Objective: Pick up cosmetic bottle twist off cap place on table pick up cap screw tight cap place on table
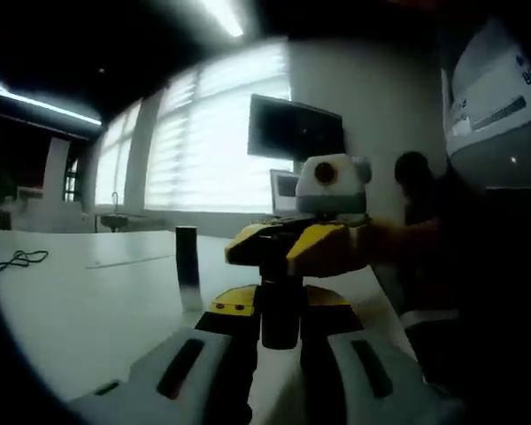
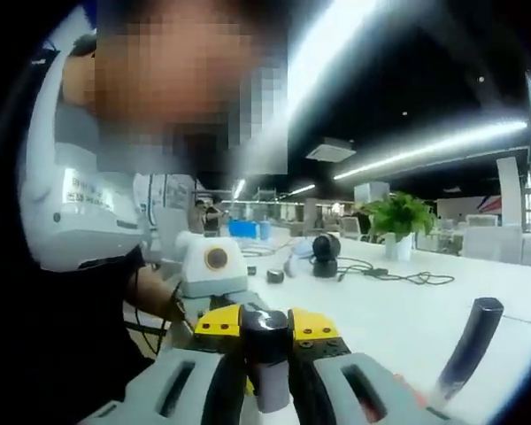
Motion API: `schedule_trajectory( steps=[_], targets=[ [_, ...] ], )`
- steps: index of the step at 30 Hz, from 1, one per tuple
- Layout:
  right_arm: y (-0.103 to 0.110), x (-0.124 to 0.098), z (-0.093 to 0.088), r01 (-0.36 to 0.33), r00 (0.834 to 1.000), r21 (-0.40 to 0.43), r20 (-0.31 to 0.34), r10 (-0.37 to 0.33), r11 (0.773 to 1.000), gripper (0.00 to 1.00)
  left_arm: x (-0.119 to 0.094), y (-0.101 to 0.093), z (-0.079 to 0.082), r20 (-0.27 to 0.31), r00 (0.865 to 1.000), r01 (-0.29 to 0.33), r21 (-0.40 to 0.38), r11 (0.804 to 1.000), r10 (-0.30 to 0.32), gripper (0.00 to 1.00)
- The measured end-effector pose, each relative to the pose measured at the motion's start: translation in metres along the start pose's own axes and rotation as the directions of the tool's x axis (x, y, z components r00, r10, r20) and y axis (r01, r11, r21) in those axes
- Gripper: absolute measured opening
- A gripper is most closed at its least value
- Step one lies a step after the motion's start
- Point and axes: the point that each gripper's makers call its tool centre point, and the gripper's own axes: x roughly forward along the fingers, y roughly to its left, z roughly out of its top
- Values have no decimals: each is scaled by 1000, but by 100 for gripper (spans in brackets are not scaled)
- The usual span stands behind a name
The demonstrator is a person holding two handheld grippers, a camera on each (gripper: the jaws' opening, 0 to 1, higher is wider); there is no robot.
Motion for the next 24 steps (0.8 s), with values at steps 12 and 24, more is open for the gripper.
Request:
schedule_trajectory(
  steps=[12, 24],
  targets=[
    [12, 51, -5, 205, 979, -21, 18, -204, 979, 11, -4, 21, 2, 8, 995, -101, 23, 995, 101, 7],
    [-4, 59, -4, 387, 922, -67, 3, -387, 920, 11, -9, 38, 5, 19, 982, -190, 44, 981, 190, 7]
  ],
)
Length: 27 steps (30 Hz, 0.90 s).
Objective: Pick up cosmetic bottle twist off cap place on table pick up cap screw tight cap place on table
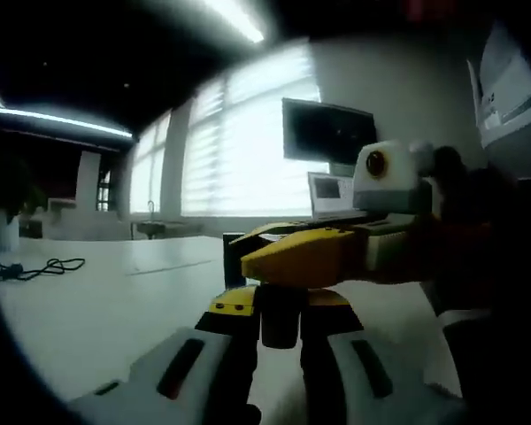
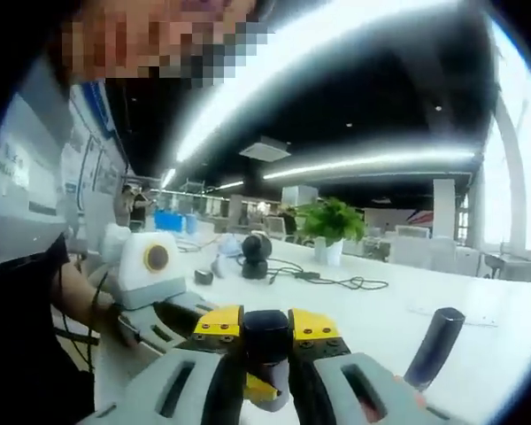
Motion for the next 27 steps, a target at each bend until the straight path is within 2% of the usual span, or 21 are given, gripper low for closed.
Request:
schedule_trajectory(
  steps=[11, 17, 24, 27],
  targets=[
    [-7, 5, -3, 149, 989, -14, -19, -149, 989, 12, -1, 10, -2, -8, 999, -54, 22, 998, 54, 7],
    [-11, 12, -5, 244, 970, 4, -18, -243, 970, 12, -2, 18, -3, -16, 995, -99, 43, 994, 99, 7],
    [-13, 18, -4, 310, 951, 22, -3, -310, 950, 12, -5, 26, -1, -8, 989, -148, 63, 987, 149, 7],
    [-16, 20, -4, 352, 936, 59, 4, -353, 934, 12, -6, 29, -1, -6, 985, -172, 83, 982, 174, 7]
  ],
)
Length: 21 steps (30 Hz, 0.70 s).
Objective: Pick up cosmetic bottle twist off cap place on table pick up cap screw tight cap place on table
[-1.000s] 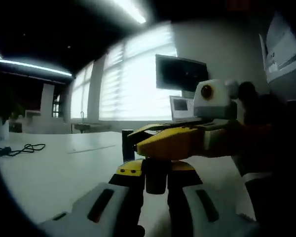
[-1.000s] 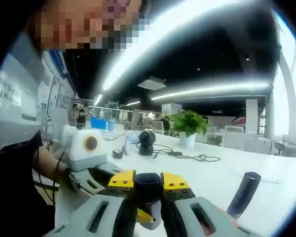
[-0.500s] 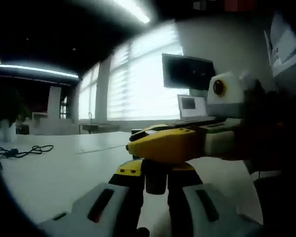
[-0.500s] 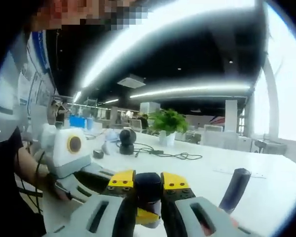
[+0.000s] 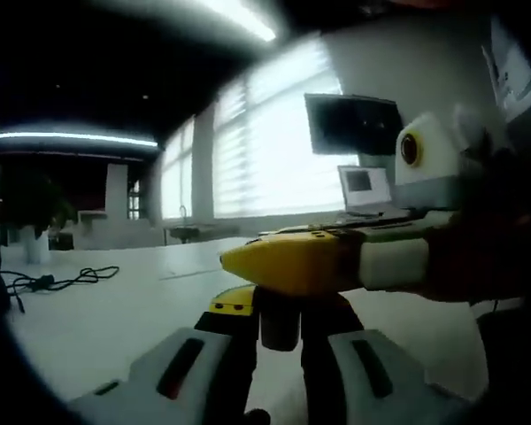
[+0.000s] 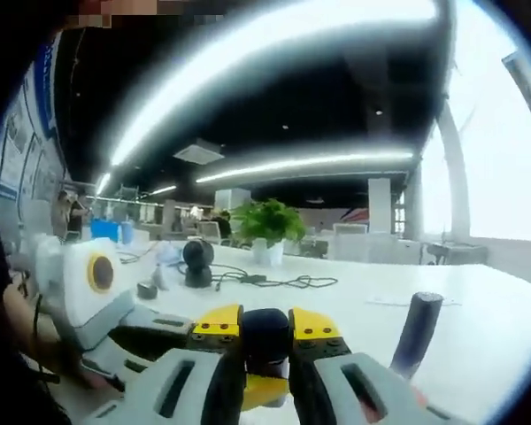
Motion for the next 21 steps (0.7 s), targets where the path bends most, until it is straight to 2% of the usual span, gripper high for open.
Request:
schedule_trajectory(
  steps=[10, 17, 21],
  targets=[
    [1, 13, -2, 56, 998, 87, -2, -56, 995, 11, -3, 15, -1, -10, 996, -88, 46, 995, 88, 8],
    [1, 17, -1, 80, 997, 132, 6, -81, 988, 11, -3, 20, 2, 2, 990, -141, 127, 982, 142, 8],
    [0, 19, -1, 82, 996, 152, 7, -84, 985, 12, -4, 22, 2, 1, 987, -157, 146, 977, 158, 8]
  ],
)
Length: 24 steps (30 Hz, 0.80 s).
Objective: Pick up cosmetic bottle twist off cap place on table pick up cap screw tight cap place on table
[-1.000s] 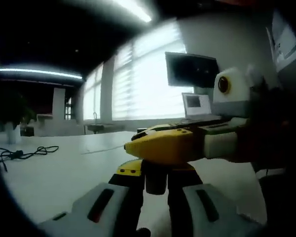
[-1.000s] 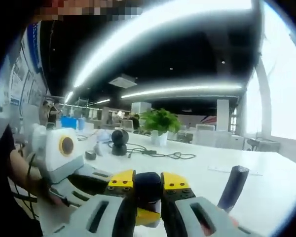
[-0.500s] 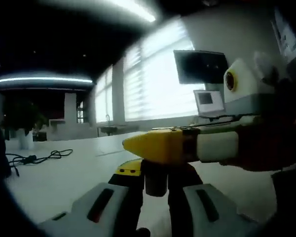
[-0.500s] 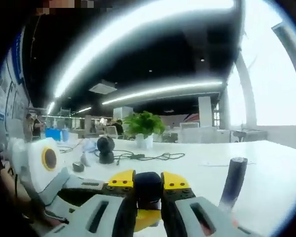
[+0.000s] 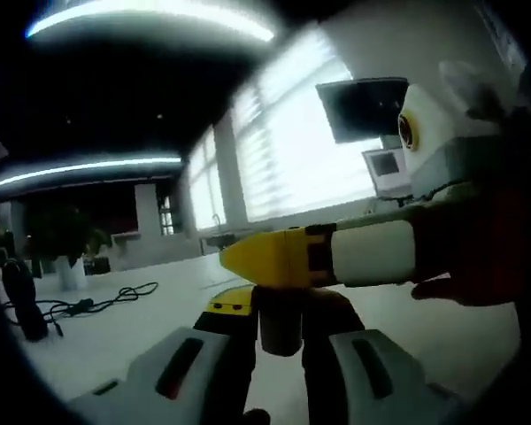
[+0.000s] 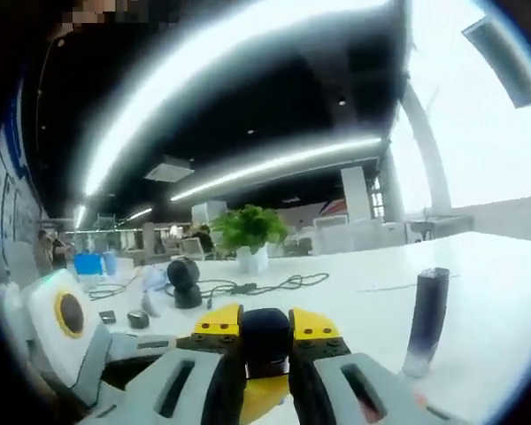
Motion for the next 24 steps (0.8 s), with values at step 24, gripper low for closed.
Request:
schedule_trajectory(
  steps=[24],
  targets=[
    [-1, -4, -2, -100, 995, -71, -3, 100, 992, 11, 7, -6, -7, 21, 994, 110, -282, 953, -108, 10]
  ],
)
